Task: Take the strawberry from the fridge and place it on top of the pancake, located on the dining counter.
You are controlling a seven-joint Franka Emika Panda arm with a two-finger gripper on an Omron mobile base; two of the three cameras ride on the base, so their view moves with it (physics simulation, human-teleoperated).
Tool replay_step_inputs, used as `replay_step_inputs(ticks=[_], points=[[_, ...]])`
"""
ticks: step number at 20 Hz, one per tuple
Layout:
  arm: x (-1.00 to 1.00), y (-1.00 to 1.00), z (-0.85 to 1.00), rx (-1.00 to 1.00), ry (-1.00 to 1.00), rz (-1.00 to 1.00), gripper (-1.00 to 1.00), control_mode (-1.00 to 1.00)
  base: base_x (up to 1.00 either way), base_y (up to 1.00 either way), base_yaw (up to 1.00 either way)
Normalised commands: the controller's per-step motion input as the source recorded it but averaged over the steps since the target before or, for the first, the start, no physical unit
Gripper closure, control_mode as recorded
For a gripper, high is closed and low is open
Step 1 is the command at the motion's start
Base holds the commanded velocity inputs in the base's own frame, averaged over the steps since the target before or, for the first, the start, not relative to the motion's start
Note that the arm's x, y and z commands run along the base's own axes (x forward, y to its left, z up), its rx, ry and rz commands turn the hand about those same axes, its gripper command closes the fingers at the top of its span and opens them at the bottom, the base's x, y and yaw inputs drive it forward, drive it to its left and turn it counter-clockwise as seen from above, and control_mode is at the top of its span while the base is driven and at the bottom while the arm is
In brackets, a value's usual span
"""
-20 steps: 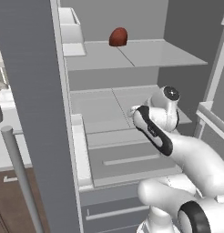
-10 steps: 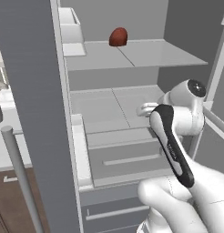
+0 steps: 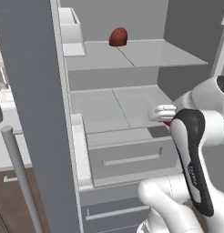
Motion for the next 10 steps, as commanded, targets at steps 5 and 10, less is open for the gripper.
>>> replay_step_inputs(ticks=[5, 10], points=[[-0.51, 0.04, 0.14, -0.01, 0.02, 0.00, 1.00, -1.00, 0.00, 0.00, 0.00], [-0.06, 0.08, 0.00, -0.01, 0.03, 0.00, 1.00, -1.00, 0.00, 0.00, 0.00]])
